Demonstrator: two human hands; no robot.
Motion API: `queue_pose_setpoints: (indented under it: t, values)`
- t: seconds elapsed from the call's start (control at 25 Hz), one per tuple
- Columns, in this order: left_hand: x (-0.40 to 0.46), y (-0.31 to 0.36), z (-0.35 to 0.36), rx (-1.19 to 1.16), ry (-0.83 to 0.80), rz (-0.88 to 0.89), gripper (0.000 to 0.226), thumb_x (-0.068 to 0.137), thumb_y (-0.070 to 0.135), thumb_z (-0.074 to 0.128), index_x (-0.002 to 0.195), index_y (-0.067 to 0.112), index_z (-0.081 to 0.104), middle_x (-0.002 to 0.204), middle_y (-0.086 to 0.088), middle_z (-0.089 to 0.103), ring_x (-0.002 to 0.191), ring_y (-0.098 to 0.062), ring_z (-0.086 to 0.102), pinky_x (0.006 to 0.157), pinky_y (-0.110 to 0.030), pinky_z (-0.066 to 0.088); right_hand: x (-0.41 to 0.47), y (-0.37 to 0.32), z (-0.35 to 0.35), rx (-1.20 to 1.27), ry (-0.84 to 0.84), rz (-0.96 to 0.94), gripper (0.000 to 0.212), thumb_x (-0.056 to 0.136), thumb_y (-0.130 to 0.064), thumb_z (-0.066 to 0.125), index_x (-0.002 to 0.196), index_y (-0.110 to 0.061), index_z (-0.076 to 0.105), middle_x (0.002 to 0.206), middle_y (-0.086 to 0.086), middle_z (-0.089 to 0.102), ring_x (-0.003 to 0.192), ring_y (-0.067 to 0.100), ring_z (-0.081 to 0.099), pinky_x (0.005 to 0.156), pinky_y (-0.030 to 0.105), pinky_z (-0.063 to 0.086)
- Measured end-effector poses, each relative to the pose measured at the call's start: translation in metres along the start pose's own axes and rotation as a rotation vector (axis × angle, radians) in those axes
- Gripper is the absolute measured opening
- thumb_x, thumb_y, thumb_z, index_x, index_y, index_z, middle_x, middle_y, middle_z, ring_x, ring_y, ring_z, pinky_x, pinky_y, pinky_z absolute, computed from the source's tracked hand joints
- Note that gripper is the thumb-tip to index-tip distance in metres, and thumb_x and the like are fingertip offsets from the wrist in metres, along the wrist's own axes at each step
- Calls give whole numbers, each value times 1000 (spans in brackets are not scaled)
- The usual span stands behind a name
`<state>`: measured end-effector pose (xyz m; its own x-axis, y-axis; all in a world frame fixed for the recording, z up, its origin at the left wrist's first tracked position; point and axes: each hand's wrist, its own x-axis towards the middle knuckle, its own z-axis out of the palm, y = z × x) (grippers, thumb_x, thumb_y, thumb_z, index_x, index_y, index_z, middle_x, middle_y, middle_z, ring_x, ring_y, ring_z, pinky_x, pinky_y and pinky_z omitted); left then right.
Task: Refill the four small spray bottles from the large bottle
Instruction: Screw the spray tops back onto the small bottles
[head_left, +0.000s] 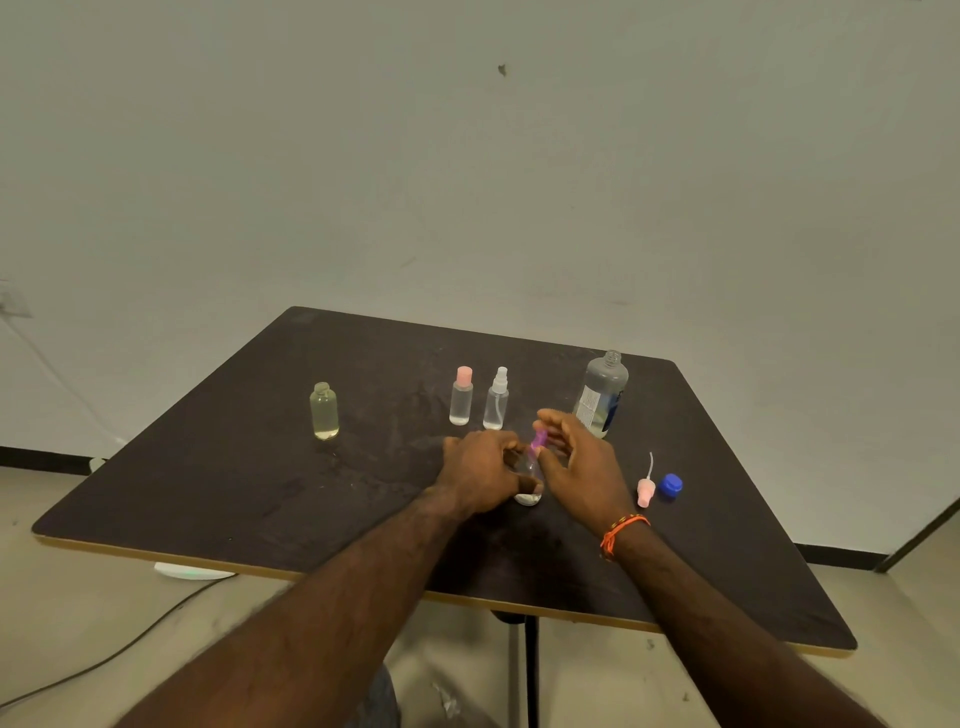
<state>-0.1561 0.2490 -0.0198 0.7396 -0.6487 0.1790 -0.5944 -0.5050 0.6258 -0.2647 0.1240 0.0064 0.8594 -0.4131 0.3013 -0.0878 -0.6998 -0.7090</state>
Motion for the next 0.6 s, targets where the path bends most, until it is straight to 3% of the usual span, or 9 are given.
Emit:
queue_pose_setpoints:
  t: [0.12,0.2,0.32,0.44,0.52,0.6]
  values:
    - [0,0,1,9,-2,-7,33,72,53,86,87,32,66,86,14,68,90,-8,63,92,-40,38,3,0,0,-47,73,4,33,89,-20,74,121,-19,64,107,-7,70,97,3,65,91,34,58]
    - [0,-1,2,4,2,-5,34,72,52,85,78,31,60,79,13,66,84,-8,62,92,-41,41,6,-2,1,-45,79,59,36,84,-28,79,115,-20,63,95,-10,66,86,3,65,84,32,59]
    - [0,0,2,-1,7,-5,32,71,50,82,80,25,65,78,11,69,83,-8,63,95,-44,42,6,-5,1,-46,11,78,62,80,-40,81,131,-21,52,114,-12,60,99,6,60,87,24,52]
    - [0,0,1,5,5,-13,35,71,53,84,91,30,69,85,15,71,90,-6,64,96,-43,40,6,-6,-3,5,-49,7,59,89,-22,73,141,-21,47,132,-9,57,117,5,56,99,24,47]
    - [0,-1,1,23,2,-11,36,70,55,85,88,31,66,85,15,69,89,-7,63,93,-40,39,6,-6,-5,-23,-51,3,48,92,-12,68,137,-20,53,126,-4,65,111,3,61,101,29,52]
    - [0,0,0,36,1,-9,37,71,55,86,78,31,58,79,14,65,84,-7,60,89,-39,38,8,-5,-4,-49,16,58,40,89,-18,74,126,-21,60,107,-6,71,96,1,66,93,32,57]
